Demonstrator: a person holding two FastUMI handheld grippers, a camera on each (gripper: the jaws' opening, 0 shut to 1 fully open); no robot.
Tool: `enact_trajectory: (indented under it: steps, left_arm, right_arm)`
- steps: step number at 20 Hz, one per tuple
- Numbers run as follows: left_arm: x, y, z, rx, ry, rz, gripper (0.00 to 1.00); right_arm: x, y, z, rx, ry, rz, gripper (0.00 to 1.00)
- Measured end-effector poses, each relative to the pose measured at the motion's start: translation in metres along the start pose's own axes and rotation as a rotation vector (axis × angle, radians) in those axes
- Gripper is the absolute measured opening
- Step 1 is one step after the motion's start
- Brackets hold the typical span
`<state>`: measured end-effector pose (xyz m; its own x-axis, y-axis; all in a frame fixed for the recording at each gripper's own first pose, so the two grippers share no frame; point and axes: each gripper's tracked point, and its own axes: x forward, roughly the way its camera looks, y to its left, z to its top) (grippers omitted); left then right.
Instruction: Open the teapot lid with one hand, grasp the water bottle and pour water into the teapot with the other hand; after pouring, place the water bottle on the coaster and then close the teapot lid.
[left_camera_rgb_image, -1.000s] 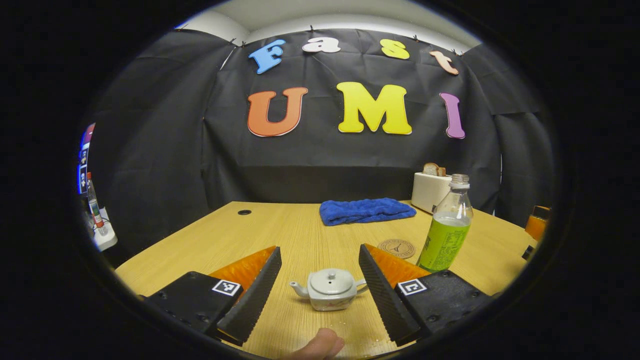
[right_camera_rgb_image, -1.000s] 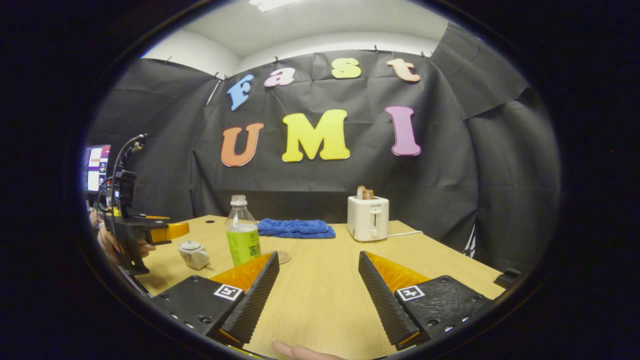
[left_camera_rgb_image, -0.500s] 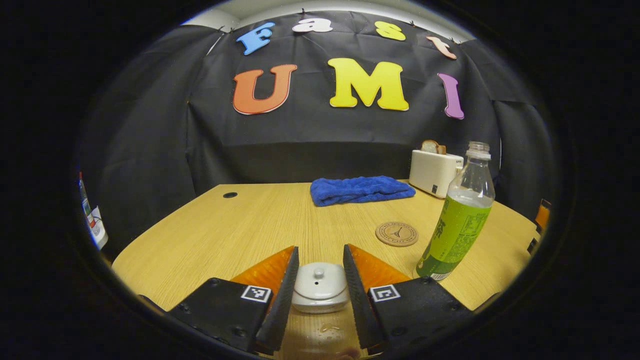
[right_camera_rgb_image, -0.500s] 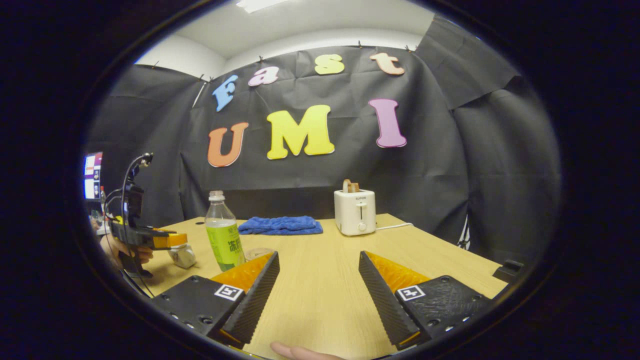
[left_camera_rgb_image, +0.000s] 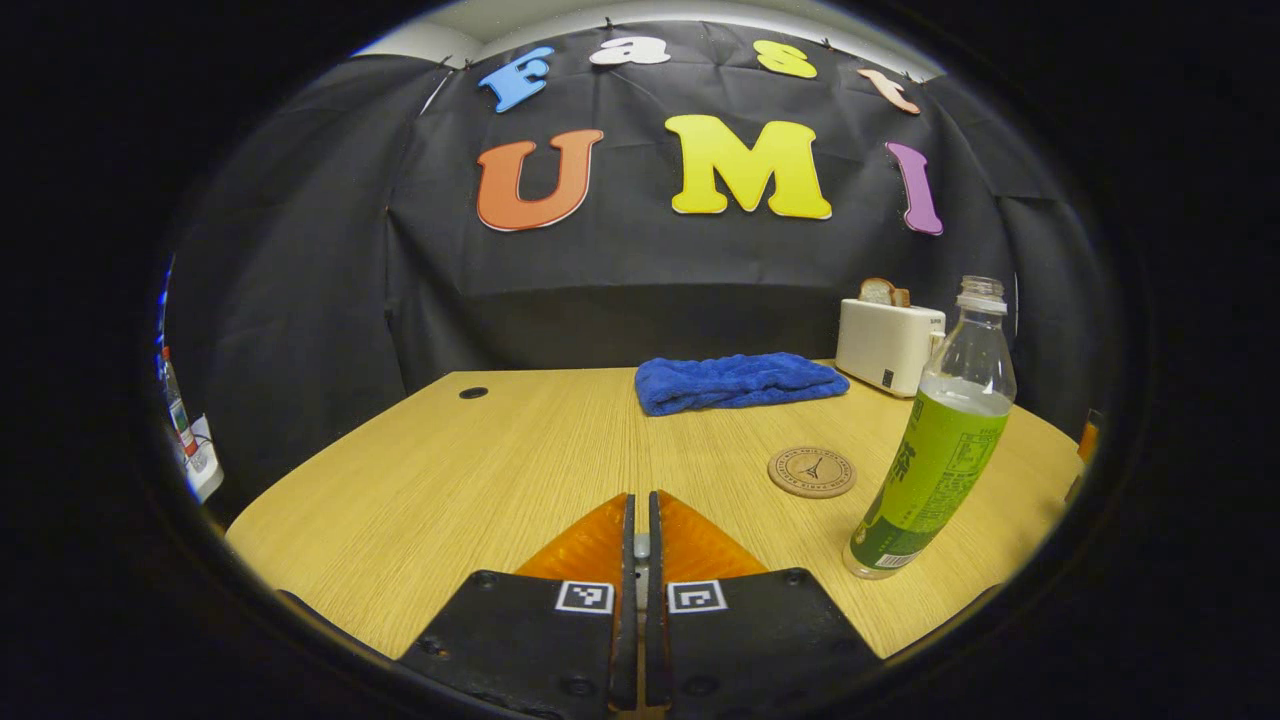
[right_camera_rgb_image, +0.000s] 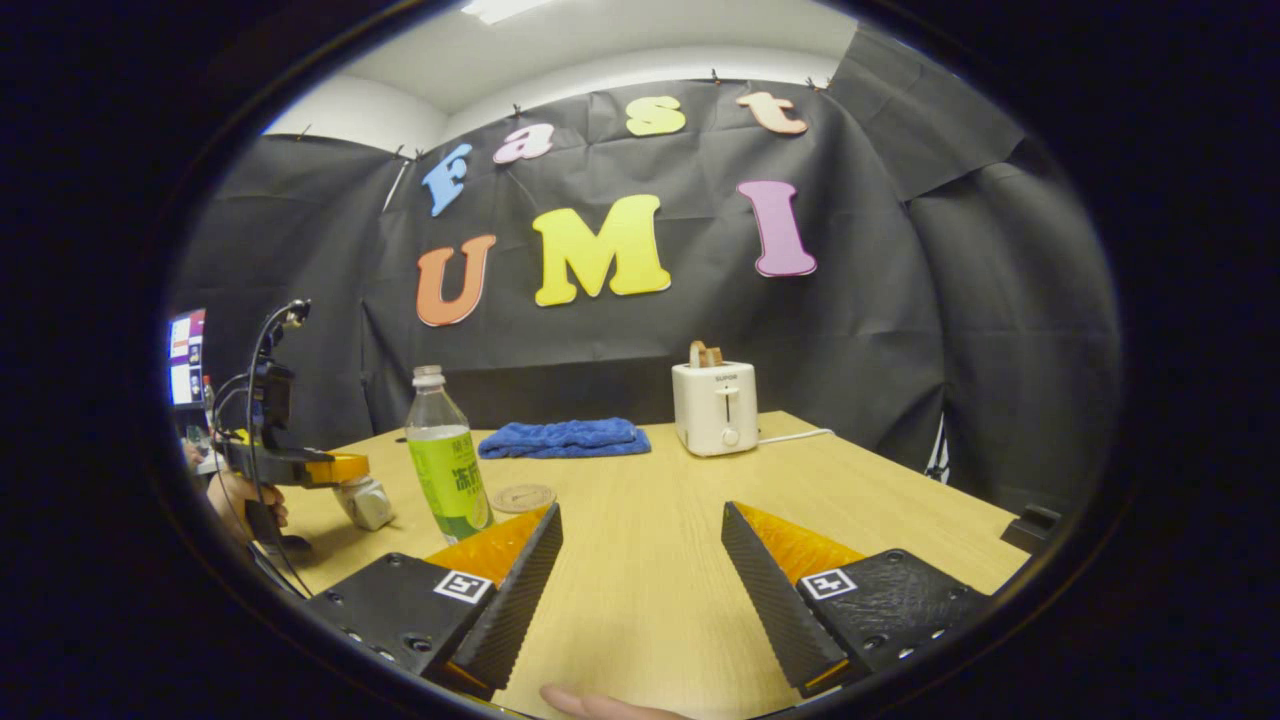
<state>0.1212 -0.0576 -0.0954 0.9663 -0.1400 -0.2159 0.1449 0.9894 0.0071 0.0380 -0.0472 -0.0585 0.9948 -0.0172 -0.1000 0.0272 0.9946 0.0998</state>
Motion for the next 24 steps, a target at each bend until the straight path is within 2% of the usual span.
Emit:
enact_trajectory:
  steps: [1,2,4,6,7,8,11,13,14,15,16,22,24]
  left_arm:
    - [-0.002,0.000,0.005,0.008,-0.007,0.008,0.05]
    - [-0.005,0.002,0.012,0.017,-0.022,0.016,0.04]
    - [-0.014,0.001,0.028,0.025,-0.056,0.017,0.04]
    - [-0.027,0.002,0.042,0.023,-0.086,0.017,0.04]
    - [-0.034,0.004,0.047,0.019,-0.098,0.018,0.04]
    - [-0.042,0.005,0.051,0.016,-0.111,0.016,0.04]
    - [-0.065,0.014,0.056,0.013,-0.130,0.028,0.04]
    - [-0.078,0.026,0.053,0.009,-0.121,0.063,0.04]
    - [-0.085,0.031,0.051,0.003,-0.113,0.073,0.04]
    - [-0.091,0.033,0.050,0.000,-0.115,0.073,0.04]
    - [-0.096,0.035,0.050,-0.001,-0.117,0.070,0.04]
    - [-0.122,0.042,0.032,-0.026,-0.090,0.065,0.04]
    - [-0.129,0.039,0.033,-0.021,-0.094,0.048,0.04]
  right_arm:
    - [0.000,0.002,-0.002,-0.001,0.004,0.003,0.96]
    - [0.001,0.005,-0.003,-0.001,0.009,0.008,0.92]
    - [0.003,0.015,-0.006,-0.008,0.021,0.024,0.96]
    - [0.006,0.027,-0.010,-0.014,0.033,0.046,0.96]
    - [0.008,0.034,-0.014,-0.018,0.042,0.058,0.92]
    - [0.011,0.040,-0.015,-0.018,0.050,0.073,0.96]
    - [0.018,0.069,-0.020,-0.018,0.074,0.136,0.96]
    - [0.023,0.089,-0.022,-0.014,0.110,0.186,0.96]
    - [0.027,0.102,-0.020,-0.009,0.116,0.222,0.93]
    - [0.031,0.116,-0.019,-0.015,0.121,0.254,0.95]
    - [0.037,0.126,-0.018,-0.031,0.124,0.272,0.94]
    - [0.071,0.168,-0.028,-0.120,0.146,0.290,0.96]
    - [0.087,0.168,-0.027,-0.123,0.132,0.251,0.96]
